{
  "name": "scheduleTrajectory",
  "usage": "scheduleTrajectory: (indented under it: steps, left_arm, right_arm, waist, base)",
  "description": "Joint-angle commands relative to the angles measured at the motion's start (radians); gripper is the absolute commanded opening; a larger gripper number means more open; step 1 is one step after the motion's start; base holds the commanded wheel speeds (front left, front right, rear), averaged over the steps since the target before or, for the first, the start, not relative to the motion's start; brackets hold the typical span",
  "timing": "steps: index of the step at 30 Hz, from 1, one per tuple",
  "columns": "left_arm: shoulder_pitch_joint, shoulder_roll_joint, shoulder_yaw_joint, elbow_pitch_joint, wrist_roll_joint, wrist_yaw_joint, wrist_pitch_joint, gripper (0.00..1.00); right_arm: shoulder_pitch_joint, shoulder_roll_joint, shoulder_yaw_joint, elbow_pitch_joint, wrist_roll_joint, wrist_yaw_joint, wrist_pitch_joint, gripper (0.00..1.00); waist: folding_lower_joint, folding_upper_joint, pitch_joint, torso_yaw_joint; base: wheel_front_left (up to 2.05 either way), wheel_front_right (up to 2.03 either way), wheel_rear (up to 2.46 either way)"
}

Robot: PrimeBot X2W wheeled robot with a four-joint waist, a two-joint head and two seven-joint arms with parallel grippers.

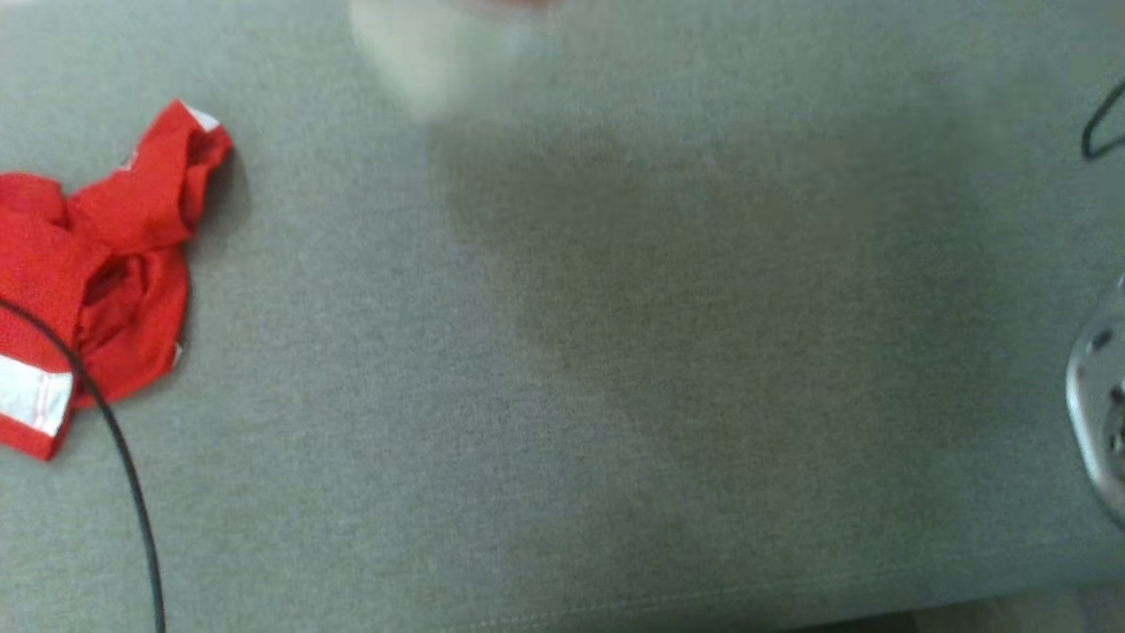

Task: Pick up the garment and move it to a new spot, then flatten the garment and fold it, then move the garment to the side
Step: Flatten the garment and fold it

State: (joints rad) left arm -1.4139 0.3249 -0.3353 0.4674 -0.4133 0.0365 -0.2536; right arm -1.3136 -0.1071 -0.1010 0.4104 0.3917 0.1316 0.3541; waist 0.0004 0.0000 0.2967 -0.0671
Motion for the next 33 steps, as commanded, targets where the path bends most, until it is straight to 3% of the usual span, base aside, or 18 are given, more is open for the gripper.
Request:
scheduleTrajectory:
  steps: [1, 6, 14, 19, 24, 33]
  left_arm:
    - [-0.049, 0.027, 0.037, -0.02, 0.02, -0.001, -0.006, 0.0]
    - [-0.013, -0.014, 0.055, -0.09, 0.094, -0.058, -0.008, 0.0]
    - [0.232, -0.059, 0.047, -0.072, 0.14, -0.137, -0.008, 0.0]
    - [0.382, -0.054, 0.025, -0.055, 0.15, -0.157, -0.008, 0.0]
    - [0.566, -0.023, -0.03, -0.023, 0.139, -0.166, -0.008, 0.0]
    - [0.771, 0.125, -0.311, 0.028, 0.002, -0.167, -0.008, 0.0]
  right_arm:
    - [-0.054, 0.018, 0.007, 0.011, -0.002, -0.001, -0.082, 0.0]
    - [-0.072, -0.001, 0.037, 0.16, 0.062, -0.001, -0.266, 0.0]
    - [0.084, -0.031, 0.107, 0.36, 0.165, -0.001, -0.34, 0.0]
    - [0.188, -0.058, 0.172, 0.453, 0.186, -0.001, -0.319, 0.0]
    - [0.311, -0.089, 0.229, 0.536, 0.237, -0.001, -0.259, 0.0]
    - [0.48, -0.167, 0.329, 0.587, 0.28, -0.001, -0.145, 0.0]
  waist:
    - [-0.0004, 0.0, 0.034, 0.007]
    - [-0.0004, 0.0, 0.073, 0.031]
    - [-0.0004, 0.0, 0.113, 0.073]
    - [-0.0004, 0.0, 0.096, 0.093]
    - [-0.0004, 0.0, 0.033, 0.113]
    - [-0.0004, 0.0, -0.088, 0.137]
  base:
    - [0.0, 0.0, 0.0]
    - [0.0, 0.0, 0.0]
    - [0.0, 0.0, 0.0]
    - [0.0, 0.0, 0.0]
    - [0.0, 0.0, 0.0]
    - [0.0, 0.0, 0.0]
